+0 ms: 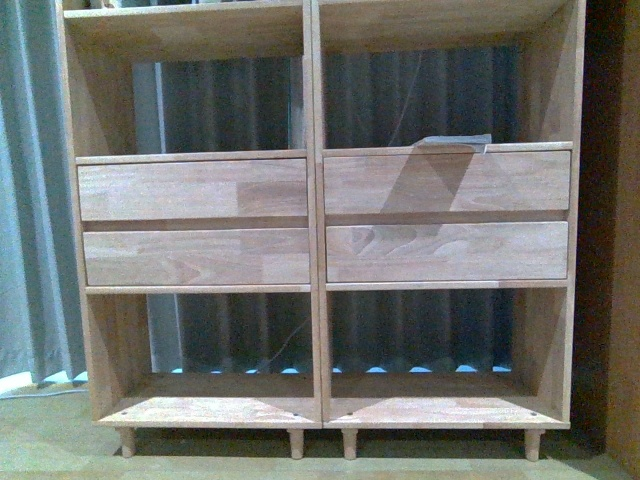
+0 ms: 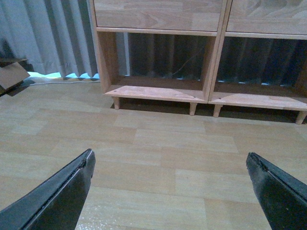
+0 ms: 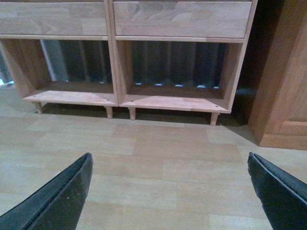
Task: Organize books on shelf
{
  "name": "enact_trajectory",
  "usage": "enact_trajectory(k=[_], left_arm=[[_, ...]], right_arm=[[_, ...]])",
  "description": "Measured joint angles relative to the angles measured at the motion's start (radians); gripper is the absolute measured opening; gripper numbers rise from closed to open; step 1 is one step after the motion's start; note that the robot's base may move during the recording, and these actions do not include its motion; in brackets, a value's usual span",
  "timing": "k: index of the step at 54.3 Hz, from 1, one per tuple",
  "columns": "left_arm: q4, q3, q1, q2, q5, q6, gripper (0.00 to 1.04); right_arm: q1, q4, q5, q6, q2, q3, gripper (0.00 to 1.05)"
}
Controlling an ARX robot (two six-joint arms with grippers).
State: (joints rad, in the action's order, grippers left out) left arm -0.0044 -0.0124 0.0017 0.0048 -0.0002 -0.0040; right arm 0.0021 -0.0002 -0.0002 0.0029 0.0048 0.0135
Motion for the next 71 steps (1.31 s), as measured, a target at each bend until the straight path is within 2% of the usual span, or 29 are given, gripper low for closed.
enact_trajectory(k=[71], left_arm=[[0.000, 0.000, 0.000, 0.000, 0.000, 0.000, 0.97]], right_arm=[[0.000, 0.000, 0.000, 0.000, 0.000, 0.000, 0.98]])
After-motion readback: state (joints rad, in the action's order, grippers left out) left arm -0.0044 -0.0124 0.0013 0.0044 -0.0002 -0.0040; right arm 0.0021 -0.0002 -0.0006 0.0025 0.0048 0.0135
